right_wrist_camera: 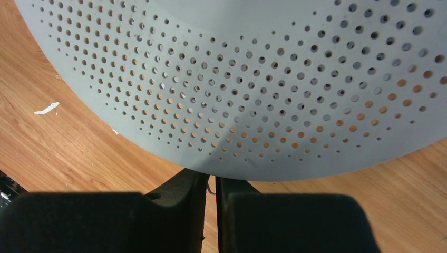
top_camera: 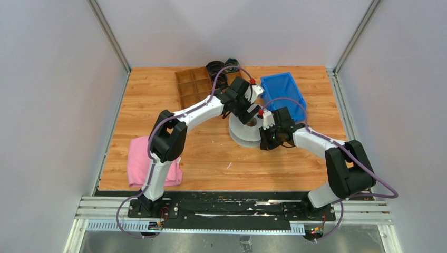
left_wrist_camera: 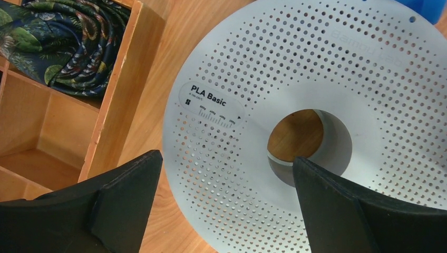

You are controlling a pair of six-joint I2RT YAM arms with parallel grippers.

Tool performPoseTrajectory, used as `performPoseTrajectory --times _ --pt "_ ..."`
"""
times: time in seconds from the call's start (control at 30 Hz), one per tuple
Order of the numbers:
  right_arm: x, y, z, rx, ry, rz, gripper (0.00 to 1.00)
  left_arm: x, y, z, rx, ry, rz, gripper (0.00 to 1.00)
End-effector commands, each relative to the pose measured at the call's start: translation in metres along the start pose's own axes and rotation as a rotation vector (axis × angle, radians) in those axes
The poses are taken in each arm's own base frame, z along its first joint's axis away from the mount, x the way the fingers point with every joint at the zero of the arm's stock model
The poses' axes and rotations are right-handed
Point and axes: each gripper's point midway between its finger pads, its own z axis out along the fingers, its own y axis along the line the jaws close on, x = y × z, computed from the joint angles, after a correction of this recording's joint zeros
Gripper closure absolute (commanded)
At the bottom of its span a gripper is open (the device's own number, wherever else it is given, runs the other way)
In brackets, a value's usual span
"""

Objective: Wrap the cables
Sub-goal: Adjust the cable on the cable reel.

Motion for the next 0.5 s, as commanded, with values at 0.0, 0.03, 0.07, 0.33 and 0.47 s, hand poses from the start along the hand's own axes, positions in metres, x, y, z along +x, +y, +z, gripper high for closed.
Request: performPoseTrajectory --times 0.0,0.03,0.07,0.33,0.47 --pt "-0.012 -0.001 -0.004 -0.001 -0.043 -0.025 0.91 0.008 0.001 0.012 -0.021 0.032 -0.002 0.04" --pt "-0.012 -0.001 -0.005 -0.003 -0.045 -0.025 0.91 0.009 0.002 0.013 -0.026 0.033 -0.006 0.05" --pt "-0.013 -0.001 -0.005 -0.004 -0.047 -0.027 0.91 0.009 0.002 0.013 -0.029 0.031 -0.007 0.07" --pt "-0.015 -0.001 -0.004 -0.006 -0.050 -0.028 0.91 0.014 0.003 0.008 -0.056 0.014 -0.062 0.22" --pt "-0.020 -0.001 -0.005 -0.008 -0.058 -0.032 0.91 0.033 0.003 -0.001 -0.101 0.019 -0.132 0.29"
